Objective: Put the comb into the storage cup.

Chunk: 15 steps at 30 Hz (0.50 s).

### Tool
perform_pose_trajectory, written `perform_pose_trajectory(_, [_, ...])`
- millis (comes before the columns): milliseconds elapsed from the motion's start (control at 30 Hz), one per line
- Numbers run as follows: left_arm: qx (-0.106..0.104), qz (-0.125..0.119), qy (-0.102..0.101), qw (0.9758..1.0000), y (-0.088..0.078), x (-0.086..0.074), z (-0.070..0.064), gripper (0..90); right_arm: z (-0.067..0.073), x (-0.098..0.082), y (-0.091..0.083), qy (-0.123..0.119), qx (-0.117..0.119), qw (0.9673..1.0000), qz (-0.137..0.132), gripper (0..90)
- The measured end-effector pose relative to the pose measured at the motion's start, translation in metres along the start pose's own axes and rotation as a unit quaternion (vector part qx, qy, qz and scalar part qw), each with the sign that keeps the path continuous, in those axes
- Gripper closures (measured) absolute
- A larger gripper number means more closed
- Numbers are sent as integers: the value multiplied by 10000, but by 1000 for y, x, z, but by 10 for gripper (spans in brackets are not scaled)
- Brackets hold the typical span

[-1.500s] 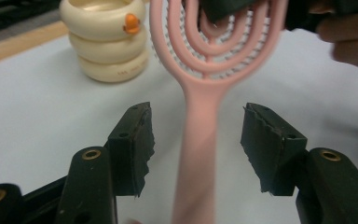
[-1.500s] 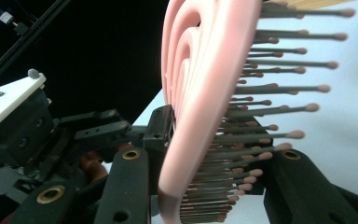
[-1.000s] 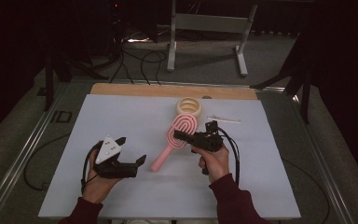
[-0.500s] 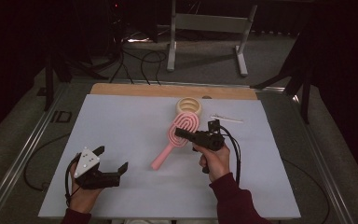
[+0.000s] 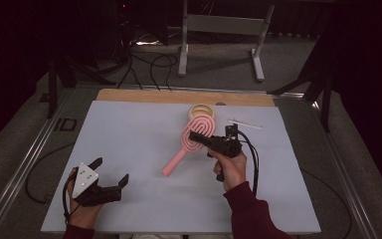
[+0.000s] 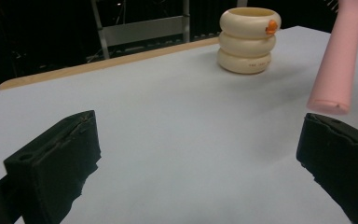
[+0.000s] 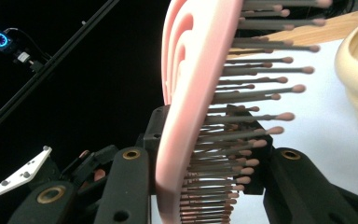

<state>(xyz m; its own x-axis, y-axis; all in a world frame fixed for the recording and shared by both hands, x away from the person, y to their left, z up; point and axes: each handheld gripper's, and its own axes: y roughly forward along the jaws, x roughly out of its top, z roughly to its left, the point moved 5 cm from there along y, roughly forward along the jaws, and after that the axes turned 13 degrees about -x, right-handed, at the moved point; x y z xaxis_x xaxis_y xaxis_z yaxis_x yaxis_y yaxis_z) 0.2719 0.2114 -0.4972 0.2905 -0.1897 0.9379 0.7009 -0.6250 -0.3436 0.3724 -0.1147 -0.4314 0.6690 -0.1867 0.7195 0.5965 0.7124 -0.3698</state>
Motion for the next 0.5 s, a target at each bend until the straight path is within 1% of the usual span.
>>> perform_pose_trajectory(133, [117, 40, -24, 9999, 0, -3, 3, 5, 0, 5, 0, -16, -51, 10000, -27, 640])
perform_pose_trajectory(167, [117, 40, -24, 9999, 0, -3, 3, 10, 0, 6, 0, -25, -67, 10000, -34, 640])
perform_pose_trajectory(200, [189, 24, -20, 9998, 0, -4, 4, 14, 0, 7, 1, -32, -77, 10000, -28, 640])
perform_pose_trajectory(367, [200, -45, -33, 9998, -1, -3, 4, 15, 1, 10, 2, -49, -126, 9999, -5, 640])
perform_pose_trajectory(400, [194, -48, -40, 9998, -1, -3, 4, 15, 1, 11, 2, -95, -148, 9998, -6, 640])
perform_pose_trajectory(500, [197, -55, -67, 9998, -1, -4, 4, 17, 1, 15, 2, -98, -183, 9998, -72, 640])
